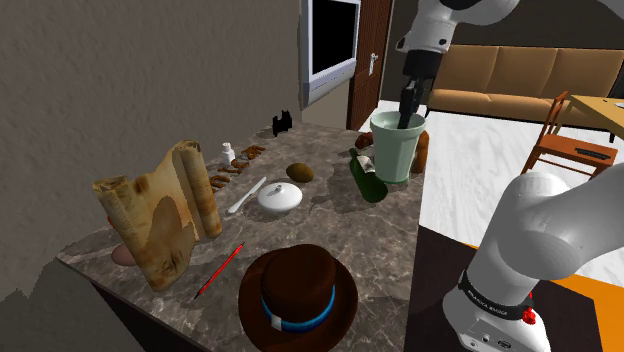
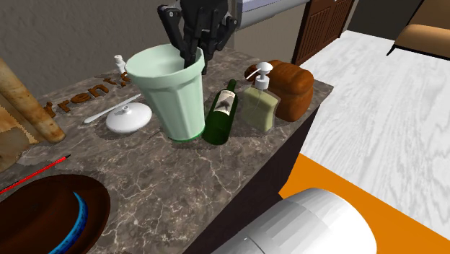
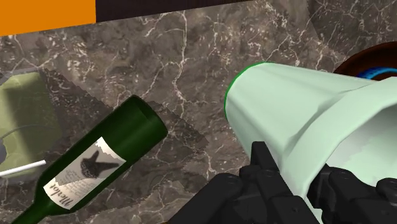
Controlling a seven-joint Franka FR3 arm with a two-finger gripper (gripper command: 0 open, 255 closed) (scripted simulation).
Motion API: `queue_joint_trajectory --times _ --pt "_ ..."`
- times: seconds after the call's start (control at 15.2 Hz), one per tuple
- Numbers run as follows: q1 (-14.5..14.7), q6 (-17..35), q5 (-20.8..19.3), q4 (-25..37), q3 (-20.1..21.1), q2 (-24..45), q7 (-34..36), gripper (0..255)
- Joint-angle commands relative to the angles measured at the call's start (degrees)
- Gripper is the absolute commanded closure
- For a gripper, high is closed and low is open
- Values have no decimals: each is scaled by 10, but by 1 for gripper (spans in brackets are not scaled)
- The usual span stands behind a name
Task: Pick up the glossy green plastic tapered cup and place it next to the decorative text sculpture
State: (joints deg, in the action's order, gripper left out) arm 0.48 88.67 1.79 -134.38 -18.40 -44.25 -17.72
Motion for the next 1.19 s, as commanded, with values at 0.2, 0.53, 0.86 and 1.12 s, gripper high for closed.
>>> queue_joint_trajectory --times 0.2,0.53,0.86,1.12 --pt "8 -10 5 39 -2 28 0 255" --pt "31 42 20 95 -31 140 -26 255" --pt "51 74 49 170 -60 257 -58 255" --pt "60 85 84 245 -82 355 -89 255"
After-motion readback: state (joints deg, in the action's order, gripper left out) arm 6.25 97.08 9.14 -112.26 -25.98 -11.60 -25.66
